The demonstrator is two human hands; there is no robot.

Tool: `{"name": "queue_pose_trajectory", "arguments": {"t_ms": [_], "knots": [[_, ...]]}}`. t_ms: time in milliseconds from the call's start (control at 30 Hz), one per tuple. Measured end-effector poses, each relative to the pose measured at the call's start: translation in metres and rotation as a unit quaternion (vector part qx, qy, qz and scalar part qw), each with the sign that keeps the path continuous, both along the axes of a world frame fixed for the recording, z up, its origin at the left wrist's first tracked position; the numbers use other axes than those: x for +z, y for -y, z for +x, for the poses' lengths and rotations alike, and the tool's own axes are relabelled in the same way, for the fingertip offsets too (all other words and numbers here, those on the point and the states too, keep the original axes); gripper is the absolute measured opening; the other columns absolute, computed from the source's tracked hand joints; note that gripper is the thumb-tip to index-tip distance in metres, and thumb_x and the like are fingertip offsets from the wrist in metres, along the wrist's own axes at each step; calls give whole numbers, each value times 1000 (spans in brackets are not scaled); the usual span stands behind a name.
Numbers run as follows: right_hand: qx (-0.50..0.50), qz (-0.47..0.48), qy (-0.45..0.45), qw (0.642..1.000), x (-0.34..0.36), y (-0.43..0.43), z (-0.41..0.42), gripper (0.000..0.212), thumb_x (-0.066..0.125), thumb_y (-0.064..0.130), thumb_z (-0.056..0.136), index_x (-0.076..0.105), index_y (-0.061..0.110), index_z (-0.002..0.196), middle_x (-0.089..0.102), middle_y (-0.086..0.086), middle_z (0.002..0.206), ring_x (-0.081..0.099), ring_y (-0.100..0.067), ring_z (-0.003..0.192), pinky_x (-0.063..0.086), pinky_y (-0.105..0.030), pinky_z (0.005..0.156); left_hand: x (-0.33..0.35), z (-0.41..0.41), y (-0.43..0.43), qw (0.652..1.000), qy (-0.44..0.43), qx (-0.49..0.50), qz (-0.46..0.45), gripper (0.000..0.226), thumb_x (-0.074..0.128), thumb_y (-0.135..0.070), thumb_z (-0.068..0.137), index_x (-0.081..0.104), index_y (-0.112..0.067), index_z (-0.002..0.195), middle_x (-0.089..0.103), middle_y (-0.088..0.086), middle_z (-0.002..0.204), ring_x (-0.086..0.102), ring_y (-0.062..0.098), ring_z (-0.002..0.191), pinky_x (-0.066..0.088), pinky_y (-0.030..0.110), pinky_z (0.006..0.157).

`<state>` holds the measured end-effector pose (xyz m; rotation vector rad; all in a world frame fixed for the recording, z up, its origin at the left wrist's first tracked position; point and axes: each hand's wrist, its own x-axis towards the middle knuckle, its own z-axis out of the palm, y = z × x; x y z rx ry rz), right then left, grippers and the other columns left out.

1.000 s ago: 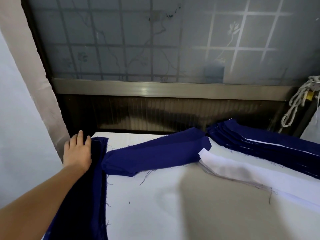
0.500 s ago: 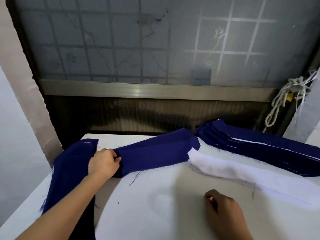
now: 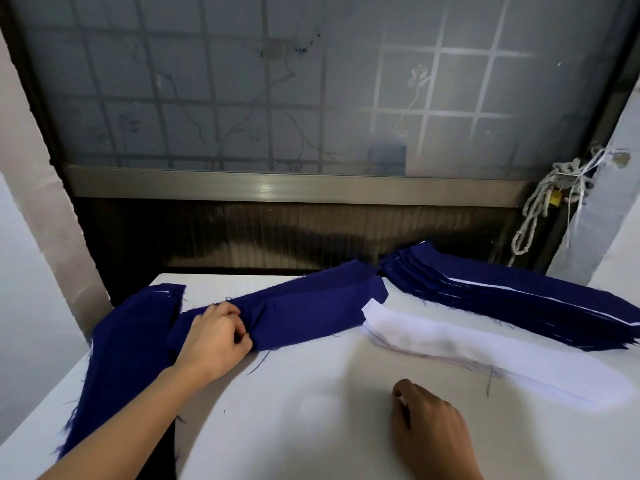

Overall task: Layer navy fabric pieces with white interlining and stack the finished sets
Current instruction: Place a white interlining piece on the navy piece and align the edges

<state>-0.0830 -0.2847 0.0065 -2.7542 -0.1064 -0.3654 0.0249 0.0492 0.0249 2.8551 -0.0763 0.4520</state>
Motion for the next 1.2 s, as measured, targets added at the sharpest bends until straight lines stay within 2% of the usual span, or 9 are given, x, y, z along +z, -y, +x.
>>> {"name": "queue_pose_trajectory", "arguments": {"t_ms": [300,467,567,667,767,867,933,1067,1200], "knots": [[-13,5,6,1000,-3,0,3,13,50,29,90,60,24,98,66,4,90,64,-26,78,41,-32,63,4,-20,23,992,120,-22,-37,4,73,-15,86,74,-15,91,64,-5,92,62,15,72,50,31,67],[-23,-1,46,999,-9,1,3,7,70,15,77,65,18,81,64,2,68,60,-29,54,41,-33,47,-4,-43,50,970,218,-105,2,42,87,0,67,75,-2,107,70,3,70,63,16,50,53,30,44],[-29,2,67,997,-10,1,4,13,74,13,74,67,19,83,66,2,73,61,-28,52,43,-33,45,-6,-60,74,952,256,-160,45,12,82,-8,65,74,-15,71,60,-2,52,55,21,42,45,25,43],[2,-14,98,995,-7,1,3,44,83,12,62,70,15,104,68,0,88,66,-21,60,50,-32,43,-14,-79,99,929,207,-287,104,20,84,-19,55,65,-22,60,60,-7,57,59,15,54,46,23,52],[63,-58,144,986,-5,4,3,75,86,17,53,63,12,124,67,-5,116,69,-23,93,57,-30,70,-26,-101,125,890,129,-406,164,16,76,-28,65,62,-28,73,62,-15,74,60,4,70,49,19,65],[125,-83,196,969,-6,6,5,58,66,15,65,66,19,123,58,-3,136,58,-20,117,45,-33,95,-21,-115,131,874,101,-439,182,17,65,-33,80,49,-33,77,55,-16,73,52,-2,66,45,12,66],[161,-86,220,958,-7,6,7,46,56,16,64,75,24,106,60,-3,133,56,-21,120,40,-34,95,-15,-119,129,863,116,-446,208,19,57,-30,91,42,-36,81,52,-17,75,49,-3,69,43,9,72],[195,-91,267,939,-8,10,12,12,65,22,67,75,26,72,71,5,114,66,-22,109,40,-36,94,-16,-117,118,882,237,-389,118,13,59,-19,79,53,-30,77,50,-13,68,46,4,61,39,16,72],[156,-89,308,934,-16,11,17,32,47,22,88,74,19,72,75,6,89,70,-17,100,39,-39,98,-14,-94,84,898,325,-295,-37,14,62,-10,84,70,-19,91,67,-6,84,56,12,69,46,25,63]]}}
